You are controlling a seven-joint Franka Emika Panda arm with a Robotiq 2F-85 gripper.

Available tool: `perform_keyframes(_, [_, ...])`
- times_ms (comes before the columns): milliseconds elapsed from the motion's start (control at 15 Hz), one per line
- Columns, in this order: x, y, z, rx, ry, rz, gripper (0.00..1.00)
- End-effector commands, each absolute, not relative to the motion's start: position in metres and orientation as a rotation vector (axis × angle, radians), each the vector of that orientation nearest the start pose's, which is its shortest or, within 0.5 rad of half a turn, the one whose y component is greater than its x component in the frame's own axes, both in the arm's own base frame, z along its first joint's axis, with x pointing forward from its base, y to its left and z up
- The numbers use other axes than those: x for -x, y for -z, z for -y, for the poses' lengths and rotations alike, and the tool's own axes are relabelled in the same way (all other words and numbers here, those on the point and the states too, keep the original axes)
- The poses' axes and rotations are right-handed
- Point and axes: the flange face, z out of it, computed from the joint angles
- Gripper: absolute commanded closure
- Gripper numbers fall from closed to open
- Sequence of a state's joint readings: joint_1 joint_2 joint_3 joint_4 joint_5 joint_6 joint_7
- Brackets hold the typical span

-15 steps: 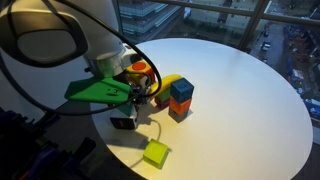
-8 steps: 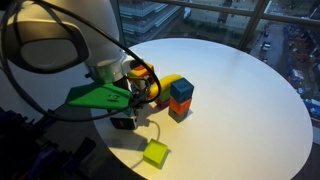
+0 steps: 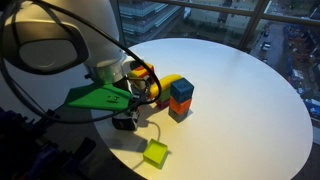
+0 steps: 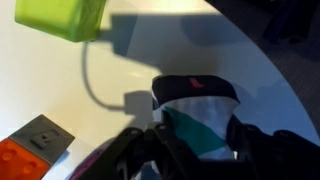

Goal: Put the black and white cube on the top of the block stack

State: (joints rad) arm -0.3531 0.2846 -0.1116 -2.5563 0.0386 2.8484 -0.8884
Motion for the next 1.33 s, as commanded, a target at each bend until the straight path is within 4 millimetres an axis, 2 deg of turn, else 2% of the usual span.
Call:
perform_keyframes(0, [-0.387,-0.187,0.206,3.127,0.004,0.591,0.77])
perform_keyframes(67, [-0.384,-0.191,0.206,3.133,0.002,0.580,0.84])
perform_keyframes(400, [-0.369,-0.222,0.204,3.150,-0.035,0.513,0.95])
perform_keyframes(533, [-0.368,-0.236,0.203,3.152,-0.053,0.474,0.92])
perform_keyframes(667, [-0.369,-0.253,0.201,3.162,-0.047,0.422,0.94])
perform_keyframes(1267, [-0.394,-0.321,0.183,3.190,0.045,0.202,0.94])
